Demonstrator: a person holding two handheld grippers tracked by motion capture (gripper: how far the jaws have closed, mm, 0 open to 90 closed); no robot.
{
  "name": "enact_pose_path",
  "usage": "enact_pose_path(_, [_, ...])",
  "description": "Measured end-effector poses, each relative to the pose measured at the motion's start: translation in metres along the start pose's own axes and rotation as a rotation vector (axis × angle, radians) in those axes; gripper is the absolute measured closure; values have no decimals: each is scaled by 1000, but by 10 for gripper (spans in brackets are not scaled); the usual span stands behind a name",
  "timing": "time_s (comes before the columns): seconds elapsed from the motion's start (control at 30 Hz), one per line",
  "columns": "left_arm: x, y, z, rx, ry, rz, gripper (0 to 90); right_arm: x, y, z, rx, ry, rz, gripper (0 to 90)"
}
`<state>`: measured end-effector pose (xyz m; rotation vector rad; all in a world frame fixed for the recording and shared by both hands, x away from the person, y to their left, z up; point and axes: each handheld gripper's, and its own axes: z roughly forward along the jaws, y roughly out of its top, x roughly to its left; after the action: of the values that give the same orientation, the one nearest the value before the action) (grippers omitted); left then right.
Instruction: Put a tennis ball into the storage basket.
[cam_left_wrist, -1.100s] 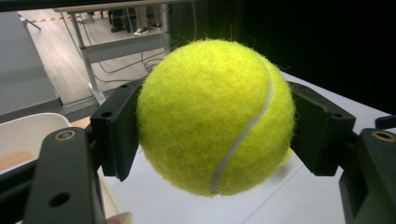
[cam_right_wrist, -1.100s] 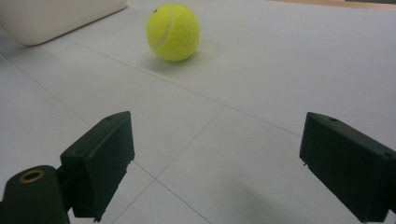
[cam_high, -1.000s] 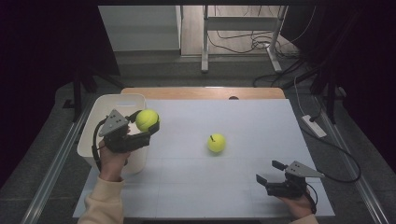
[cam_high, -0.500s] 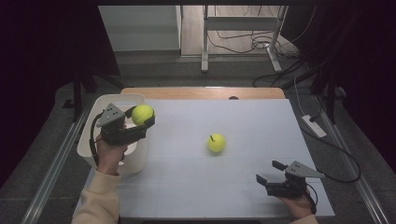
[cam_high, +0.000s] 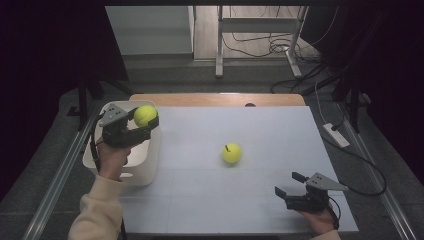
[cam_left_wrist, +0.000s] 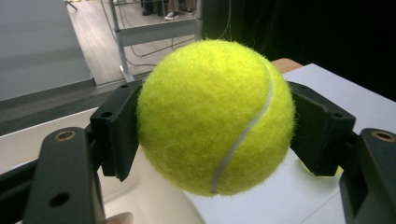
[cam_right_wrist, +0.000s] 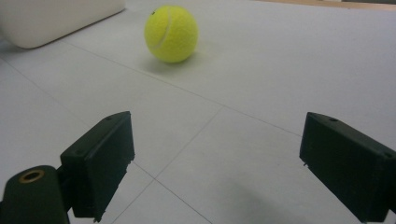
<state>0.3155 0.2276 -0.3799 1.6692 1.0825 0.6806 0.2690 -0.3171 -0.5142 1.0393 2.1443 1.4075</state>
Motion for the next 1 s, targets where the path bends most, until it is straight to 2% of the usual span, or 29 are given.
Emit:
enact_pose_path(0.57, [24, 6, 4, 31, 72, -36, 266, 0, 0, 0, 5, -2, -1, 100])
enact_pose_path(1.0, [44, 9, 11, 77, 142, -57, 266, 1, 0, 1, 9, -3, -3, 100])
